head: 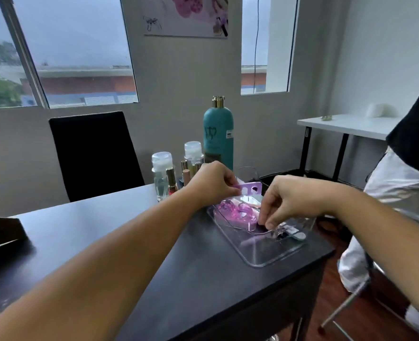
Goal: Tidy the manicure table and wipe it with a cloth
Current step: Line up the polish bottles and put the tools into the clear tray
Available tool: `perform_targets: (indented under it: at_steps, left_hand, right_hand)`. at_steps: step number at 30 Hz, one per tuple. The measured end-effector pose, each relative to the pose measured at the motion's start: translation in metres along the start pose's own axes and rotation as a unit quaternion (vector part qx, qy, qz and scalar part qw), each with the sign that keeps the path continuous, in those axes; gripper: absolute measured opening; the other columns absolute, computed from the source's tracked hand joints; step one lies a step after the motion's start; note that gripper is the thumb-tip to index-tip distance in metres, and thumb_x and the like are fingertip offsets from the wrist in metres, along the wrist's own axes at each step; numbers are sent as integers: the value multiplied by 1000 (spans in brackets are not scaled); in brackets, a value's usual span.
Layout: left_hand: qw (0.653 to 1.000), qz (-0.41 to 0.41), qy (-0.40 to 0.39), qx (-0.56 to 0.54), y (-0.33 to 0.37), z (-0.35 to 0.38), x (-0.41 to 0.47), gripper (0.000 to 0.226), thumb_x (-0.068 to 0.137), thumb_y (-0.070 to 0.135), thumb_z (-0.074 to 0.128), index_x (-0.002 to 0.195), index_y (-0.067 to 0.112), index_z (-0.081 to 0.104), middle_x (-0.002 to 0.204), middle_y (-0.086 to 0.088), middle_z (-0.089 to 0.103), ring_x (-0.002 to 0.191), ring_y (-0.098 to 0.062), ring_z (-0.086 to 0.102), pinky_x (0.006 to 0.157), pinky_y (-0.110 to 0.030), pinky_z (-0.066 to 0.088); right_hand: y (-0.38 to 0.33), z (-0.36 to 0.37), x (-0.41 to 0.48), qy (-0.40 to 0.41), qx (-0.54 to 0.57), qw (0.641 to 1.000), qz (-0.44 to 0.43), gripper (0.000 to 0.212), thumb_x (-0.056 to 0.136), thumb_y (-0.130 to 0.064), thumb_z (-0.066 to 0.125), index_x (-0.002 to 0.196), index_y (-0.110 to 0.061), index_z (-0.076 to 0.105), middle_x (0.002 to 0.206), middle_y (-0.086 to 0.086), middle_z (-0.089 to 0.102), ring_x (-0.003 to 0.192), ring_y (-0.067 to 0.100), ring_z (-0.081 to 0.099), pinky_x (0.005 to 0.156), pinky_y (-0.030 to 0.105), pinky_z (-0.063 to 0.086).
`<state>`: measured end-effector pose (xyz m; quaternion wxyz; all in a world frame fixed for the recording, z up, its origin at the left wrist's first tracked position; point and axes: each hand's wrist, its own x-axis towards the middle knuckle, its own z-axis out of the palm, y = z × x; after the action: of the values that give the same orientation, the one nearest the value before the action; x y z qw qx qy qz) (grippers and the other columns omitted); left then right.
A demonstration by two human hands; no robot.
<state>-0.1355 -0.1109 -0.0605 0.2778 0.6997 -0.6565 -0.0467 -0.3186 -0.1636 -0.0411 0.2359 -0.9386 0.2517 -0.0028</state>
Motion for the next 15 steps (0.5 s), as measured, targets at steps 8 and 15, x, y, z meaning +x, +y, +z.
perform_targets:
  at_steps: [8, 15]
  left_hand:
    - [998, 11, 57, 15, -3, -10, -1, 27, 74, 25, 76, 99, 18, 71, 95, 4, 70, 78, -5, 59, 73, -15, 43]
    - [995, 11, 104, 9, -7, -49, -53, 21, 74, 26, 75, 94, 19, 73, 87, 5, 70, 75, -3, 61, 71, -7, 43]
  right_hand:
    - [5, -11, 2, 124, 48, 991, -19, 10, 73, -15, 79, 80, -22, 78, 68, -14, 73, 62, -6, 64, 57, 4, 41]
    - [-39, -5, 4, 228, 92, 965, -95, 12, 76, -14, 78, 76, -26, 75, 58, -22, 67, 54, -9, 60, 51, 2, 40]
